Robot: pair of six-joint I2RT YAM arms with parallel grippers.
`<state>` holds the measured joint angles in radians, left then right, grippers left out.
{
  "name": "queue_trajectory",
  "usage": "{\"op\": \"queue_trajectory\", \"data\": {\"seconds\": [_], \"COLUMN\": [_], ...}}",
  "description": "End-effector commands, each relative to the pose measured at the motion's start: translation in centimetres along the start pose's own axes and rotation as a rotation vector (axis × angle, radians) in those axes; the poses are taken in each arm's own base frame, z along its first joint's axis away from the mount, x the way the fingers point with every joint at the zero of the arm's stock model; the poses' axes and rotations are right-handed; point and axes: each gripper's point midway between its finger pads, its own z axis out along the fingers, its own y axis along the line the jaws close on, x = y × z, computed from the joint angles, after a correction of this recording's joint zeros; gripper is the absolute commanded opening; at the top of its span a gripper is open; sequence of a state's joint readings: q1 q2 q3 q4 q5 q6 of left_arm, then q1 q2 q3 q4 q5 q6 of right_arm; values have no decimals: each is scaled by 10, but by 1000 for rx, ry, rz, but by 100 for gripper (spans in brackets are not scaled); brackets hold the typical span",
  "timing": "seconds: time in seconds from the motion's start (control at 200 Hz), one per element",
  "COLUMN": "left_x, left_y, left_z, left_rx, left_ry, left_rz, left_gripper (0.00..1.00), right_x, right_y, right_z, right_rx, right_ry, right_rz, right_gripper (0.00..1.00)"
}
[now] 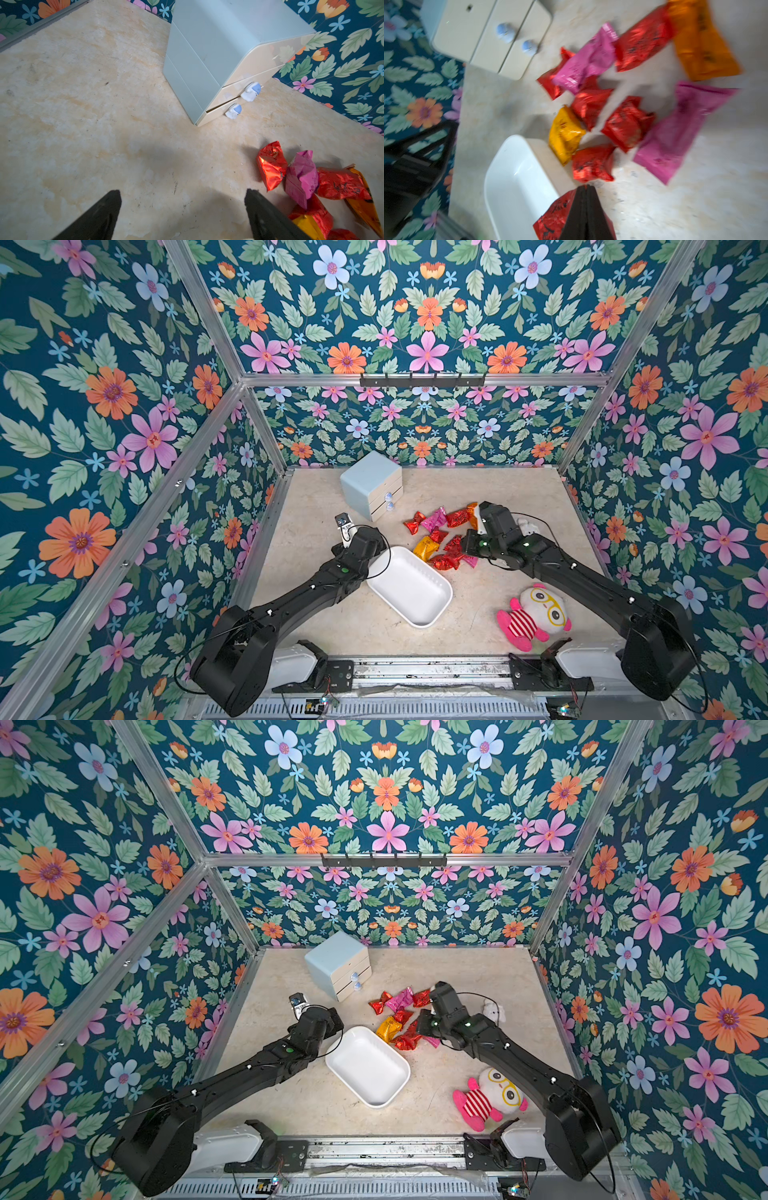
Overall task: Put the tea bags into the storage box
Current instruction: Place the tea bag in the storage box.
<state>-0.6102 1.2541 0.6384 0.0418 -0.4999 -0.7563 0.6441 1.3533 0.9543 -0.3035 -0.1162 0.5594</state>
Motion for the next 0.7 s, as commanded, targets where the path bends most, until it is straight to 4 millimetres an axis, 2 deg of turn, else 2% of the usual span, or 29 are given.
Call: {"op": "queue_trajectory", "data": {"seconds": [0.0, 0.065, 0.125, 0.24, 0.33, 0.485, 0.565, 0.695], "left_x": [-3, -3, -4, -5, -6, -5, -4, -2], "left_y": [10, 14, 18, 24, 28, 27, 23, 17], "left_z": [-2, -5, -7, -12, -14, -12, -10, -5], "left_rx": [-51, -64, -76, -85, -87, -85, -82, -75], "left_ry": [-10, -13, -16, -24, -29, -30, -19, 0], "left_rz": [3, 3, 3, -2, -9, -12, -6, 2], "left_gripper": [99, 99, 99, 99, 99, 99, 99, 99], "right_x": [15, 32, 50, 81, 94, 96, 89, 63], "right_y": [45, 60, 64, 49, 38, 36, 41, 47], "right_z": [15, 27, 40, 62, 66, 67, 62, 45], "right_rx": [-105, -114, -89, 17, 80, 99, 93, 117], "right_ry": [45, 83, 134, 228, 255, 245, 218, 118], "right_rz": [-81, -140, -188, -252, -290, -301, -298, -273], "right_gripper": [0, 0, 0, 0, 0, 0, 17, 34]}}
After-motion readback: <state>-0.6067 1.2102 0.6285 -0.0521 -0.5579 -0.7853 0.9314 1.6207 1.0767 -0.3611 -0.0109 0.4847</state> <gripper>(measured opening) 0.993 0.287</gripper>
